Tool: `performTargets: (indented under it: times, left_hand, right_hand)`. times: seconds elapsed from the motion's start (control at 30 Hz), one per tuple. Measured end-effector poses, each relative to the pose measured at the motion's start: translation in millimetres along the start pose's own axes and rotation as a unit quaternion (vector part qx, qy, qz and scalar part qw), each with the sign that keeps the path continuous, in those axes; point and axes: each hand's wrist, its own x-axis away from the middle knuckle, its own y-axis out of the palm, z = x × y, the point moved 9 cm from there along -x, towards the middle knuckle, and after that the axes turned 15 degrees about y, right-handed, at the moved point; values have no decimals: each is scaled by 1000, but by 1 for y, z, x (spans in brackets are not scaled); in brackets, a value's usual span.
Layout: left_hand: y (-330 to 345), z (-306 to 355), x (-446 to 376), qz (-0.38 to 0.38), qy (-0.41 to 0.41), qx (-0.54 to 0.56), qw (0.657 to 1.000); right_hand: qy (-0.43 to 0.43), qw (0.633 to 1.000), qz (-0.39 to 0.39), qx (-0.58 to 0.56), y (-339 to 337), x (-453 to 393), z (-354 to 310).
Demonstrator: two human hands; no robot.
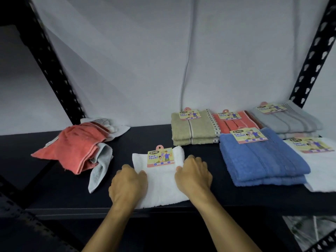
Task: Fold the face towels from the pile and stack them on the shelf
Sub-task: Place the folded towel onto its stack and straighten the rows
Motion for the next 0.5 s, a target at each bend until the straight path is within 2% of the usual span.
performTargets:
  times: [0.23,0.37,0.5]
  left_hand:
    - [-17,23,30,114,32,154,981]
    - [-30,77,43,167,102,198,961]
    - [-17,144,53,171,173,233,942]
  right_hand:
    - [-57,985,-1,-163,-37,14,13]
    - [-83,972,64,-212,-86,11,33]
    - [-79,966,143,-202,-146,-5,71]
